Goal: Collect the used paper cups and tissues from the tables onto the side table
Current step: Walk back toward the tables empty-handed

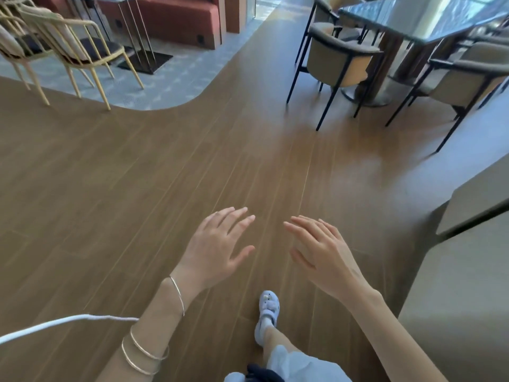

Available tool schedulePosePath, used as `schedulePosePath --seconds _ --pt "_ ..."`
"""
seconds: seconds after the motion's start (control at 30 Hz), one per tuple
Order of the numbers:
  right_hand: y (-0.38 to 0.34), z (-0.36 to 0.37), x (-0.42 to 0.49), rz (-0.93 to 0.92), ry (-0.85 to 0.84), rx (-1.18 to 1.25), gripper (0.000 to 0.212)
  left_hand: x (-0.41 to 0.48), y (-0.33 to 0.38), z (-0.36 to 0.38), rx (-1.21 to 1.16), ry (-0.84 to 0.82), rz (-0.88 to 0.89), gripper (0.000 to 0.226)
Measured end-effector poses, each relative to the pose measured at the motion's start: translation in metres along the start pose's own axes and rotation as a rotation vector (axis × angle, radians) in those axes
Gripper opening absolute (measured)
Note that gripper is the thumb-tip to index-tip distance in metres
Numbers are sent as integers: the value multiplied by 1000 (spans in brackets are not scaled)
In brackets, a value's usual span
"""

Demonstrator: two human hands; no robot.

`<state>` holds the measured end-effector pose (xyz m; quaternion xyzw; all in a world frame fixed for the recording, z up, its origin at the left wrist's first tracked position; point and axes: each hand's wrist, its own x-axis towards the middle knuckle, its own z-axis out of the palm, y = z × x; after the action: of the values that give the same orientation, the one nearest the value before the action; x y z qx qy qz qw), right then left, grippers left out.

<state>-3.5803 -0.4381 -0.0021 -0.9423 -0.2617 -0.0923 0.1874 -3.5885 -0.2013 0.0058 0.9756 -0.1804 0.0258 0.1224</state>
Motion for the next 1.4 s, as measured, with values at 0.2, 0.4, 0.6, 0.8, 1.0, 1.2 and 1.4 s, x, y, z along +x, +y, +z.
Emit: schedulePosePath --seconds 0.2,0.4,0.6,0.8,1.0,1.2,1.4 --pt "80 -16 100 10 -23 28 45 120 -15 -6 25 -4 1 58" --pt "148 -30 179 28 26 2 43 221 -26 6 13 -9 11 55" --pt "200 -8 225 87 -39 -1 43 305 -46 28 -8 -21 63 52" --pt "252 21 320 115 -99 -10 43 410 -107 39 -14 -30 107 52" --pt "295 27 451 110 -46 -9 44 535 -177 17 4 -50 155 54" --pt "344 43 545 127 21 -33 42 631 -230 8 0 -59 127 55" --pt "402 77 612 131 -98 -53 43 708 -274 33 0 -112 105 55"
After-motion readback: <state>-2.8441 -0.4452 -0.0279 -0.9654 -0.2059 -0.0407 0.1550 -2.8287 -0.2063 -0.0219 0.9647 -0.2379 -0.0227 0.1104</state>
